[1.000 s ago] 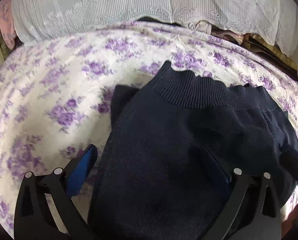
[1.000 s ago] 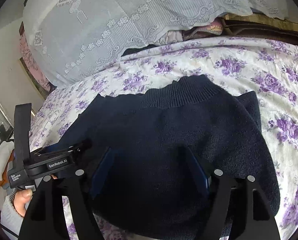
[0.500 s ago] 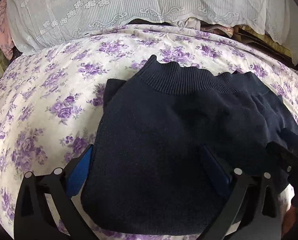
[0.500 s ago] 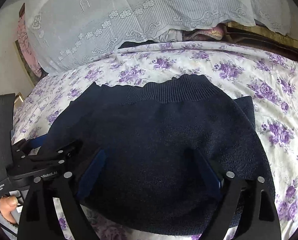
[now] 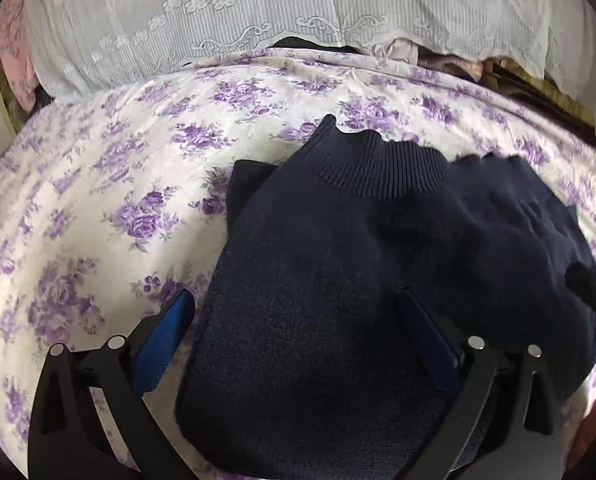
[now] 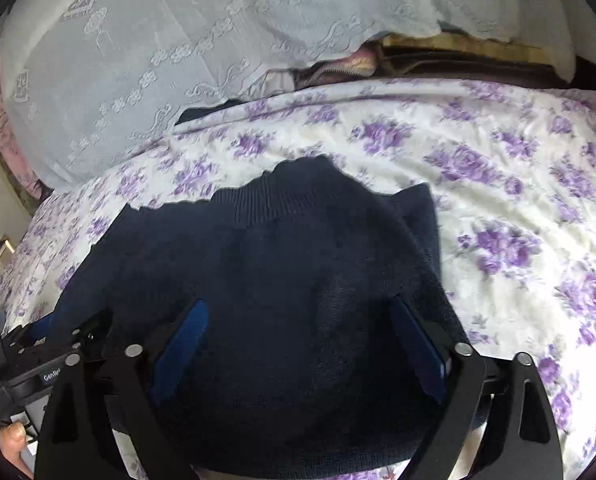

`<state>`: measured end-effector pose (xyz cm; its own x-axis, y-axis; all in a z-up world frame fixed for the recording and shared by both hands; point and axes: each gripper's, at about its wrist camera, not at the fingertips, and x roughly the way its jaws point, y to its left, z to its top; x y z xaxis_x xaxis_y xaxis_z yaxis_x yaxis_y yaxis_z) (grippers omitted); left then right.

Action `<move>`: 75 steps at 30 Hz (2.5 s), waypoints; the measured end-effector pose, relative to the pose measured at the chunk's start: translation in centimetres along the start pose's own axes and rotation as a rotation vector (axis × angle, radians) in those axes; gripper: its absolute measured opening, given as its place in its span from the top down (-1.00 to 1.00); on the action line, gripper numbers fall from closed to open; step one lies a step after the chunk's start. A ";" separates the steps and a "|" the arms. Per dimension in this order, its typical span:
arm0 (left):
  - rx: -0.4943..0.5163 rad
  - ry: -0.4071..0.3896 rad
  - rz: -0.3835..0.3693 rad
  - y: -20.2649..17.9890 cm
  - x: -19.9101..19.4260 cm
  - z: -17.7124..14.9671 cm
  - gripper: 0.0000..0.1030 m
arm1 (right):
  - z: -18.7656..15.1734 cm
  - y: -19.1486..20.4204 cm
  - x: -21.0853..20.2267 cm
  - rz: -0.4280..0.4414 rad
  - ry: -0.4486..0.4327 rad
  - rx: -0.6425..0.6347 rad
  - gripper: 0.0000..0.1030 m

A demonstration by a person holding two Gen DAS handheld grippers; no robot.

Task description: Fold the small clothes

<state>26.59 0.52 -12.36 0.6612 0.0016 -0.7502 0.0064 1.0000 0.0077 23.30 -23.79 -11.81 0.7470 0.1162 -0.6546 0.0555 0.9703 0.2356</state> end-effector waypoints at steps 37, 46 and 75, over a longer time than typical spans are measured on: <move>-0.166 0.082 -0.298 -4.5 -6.2 -3.6 -0.91 | -3.5 -1.3 -7.3 -0.122 -0.152 0.267 -0.90; -0.288 0.057 -0.265 -2.9 -8.5 -5.4 -0.91 | -7.5 -0.4 -10.6 -0.129 -0.180 0.292 -0.93; -0.040 0.030 0.111 -3.3 -5.0 -0.7 -0.91 | -0.9 -6.5 -9.1 -0.068 -0.109 0.204 -0.83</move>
<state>22.76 -2.74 -9.11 0.6336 0.1119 -0.7656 -0.0963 0.9932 0.0655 15.56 -30.99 -8.08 0.8036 0.0173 -0.5949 0.2328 0.9108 0.3410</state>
